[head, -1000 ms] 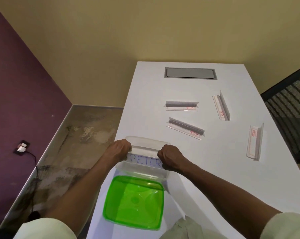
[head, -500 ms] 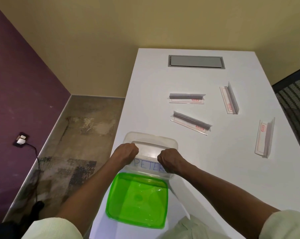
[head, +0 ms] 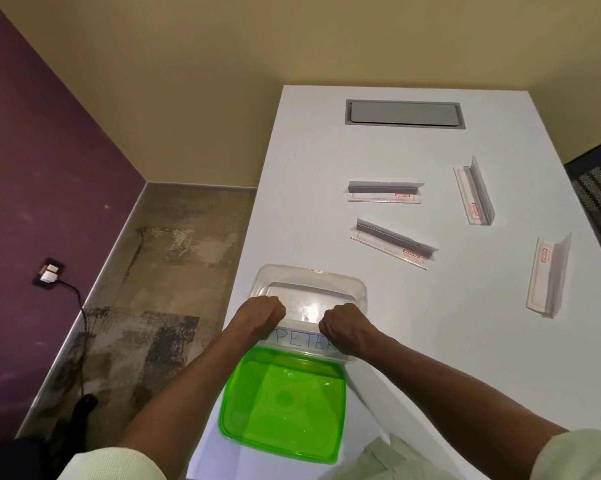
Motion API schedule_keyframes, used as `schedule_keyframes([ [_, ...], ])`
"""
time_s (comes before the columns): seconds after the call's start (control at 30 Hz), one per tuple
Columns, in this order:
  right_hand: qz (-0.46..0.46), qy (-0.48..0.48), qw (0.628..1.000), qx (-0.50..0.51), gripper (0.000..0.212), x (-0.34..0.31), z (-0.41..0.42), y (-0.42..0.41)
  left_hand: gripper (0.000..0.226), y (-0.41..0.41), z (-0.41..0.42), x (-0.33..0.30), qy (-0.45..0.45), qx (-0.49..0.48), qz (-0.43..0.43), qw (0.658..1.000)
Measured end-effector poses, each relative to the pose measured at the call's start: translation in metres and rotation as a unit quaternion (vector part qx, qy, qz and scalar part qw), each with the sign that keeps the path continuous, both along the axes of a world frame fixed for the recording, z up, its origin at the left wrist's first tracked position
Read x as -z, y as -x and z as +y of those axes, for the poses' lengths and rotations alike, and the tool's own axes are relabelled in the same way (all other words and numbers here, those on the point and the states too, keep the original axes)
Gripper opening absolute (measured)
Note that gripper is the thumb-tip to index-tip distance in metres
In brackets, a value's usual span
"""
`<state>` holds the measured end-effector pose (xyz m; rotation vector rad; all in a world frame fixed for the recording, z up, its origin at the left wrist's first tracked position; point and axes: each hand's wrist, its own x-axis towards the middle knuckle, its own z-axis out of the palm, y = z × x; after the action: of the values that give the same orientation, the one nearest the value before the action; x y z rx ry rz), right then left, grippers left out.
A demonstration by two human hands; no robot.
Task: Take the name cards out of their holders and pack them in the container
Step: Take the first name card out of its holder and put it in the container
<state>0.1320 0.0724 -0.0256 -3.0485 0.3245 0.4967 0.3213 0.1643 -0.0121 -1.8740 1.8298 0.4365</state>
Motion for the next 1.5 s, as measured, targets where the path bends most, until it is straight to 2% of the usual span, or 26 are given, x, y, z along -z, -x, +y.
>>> schedule_keyframes([
  [0.13, -0.023, -0.017, 1.000, 0.006, 0.038, 0.002, 0.003, -0.003, 0.024, -0.001, 0.003, 0.002, 0.015, 0.001, 0.003, 1.000],
  [0.27, -0.015, -0.027, 0.999, 0.009, 0.040, -0.001, 0.004, -0.003, 0.023, -0.001, 0.005, 0.001, 0.016, -0.006, 0.009, 1.000],
  [0.6, 0.039, 0.000, 0.999, 0.014, 0.024, -0.010, 0.005, -0.003, 0.025, 0.004, 0.009, -0.002, 0.027, -0.035, 0.010, 0.999],
  [0.7, 0.070, -0.028, 0.996, 0.041, 0.007, -0.016, 0.003, -0.005, 0.022, 0.006, 0.008, -0.009, 0.023, -0.060, 0.020, 0.998],
  [0.73, 0.067, -0.046, 0.995, 0.056, 0.012, -0.018, 0.002, -0.005, 0.021, 0.006, 0.007, -0.012, 0.019, -0.071, 0.026, 0.997],
  [0.8, 0.049, -0.076, 0.993, 0.080, 0.028, -0.023, 0.002, -0.005, 0.027, 0.007, 0.003, -0.017, 0.014, -0.093, 0.037, 0.995],
  [0.87, 0.016, -0.077, 0.993, 0.086, 0.033, -0.029, 0.002, -0.003, 0.037, 0.008, -0.001, -0.022, 0.020, -0.112, 0.054, 0.992],
  [1.07, -0.086, -0.056, 0.989, 0.105, 0.022, -0.056, -0.002, 0.008, 0.039, 0.018, -0.010, -0.047, 0.095, -0.165, 0.091, 0.977],
  [1.2, -0.192, -0.036, 0.970, 0.144, 0.037, -0.078, -0.010, 0.026, 0.036, 0.029, -0.016, -0.066, 0.161, -0.221, 0.138, 0.952],
  [1.37, -0.220, -0.012, 0.954, 0.201, 0.032, -0.091, -0.024, 0.059, 0.025, 0.046, -0.025, -0.081, 0.226, -0.236, 0.162, 0.931],
  [1.5, -0.246, -0.013, 0.938, 0.245, 0.032, -0.089, -0.042, 0.096, 0.034, 0.067, -0.044, -0.087, 0.283, -0.251, 0.195, 0.905],
])
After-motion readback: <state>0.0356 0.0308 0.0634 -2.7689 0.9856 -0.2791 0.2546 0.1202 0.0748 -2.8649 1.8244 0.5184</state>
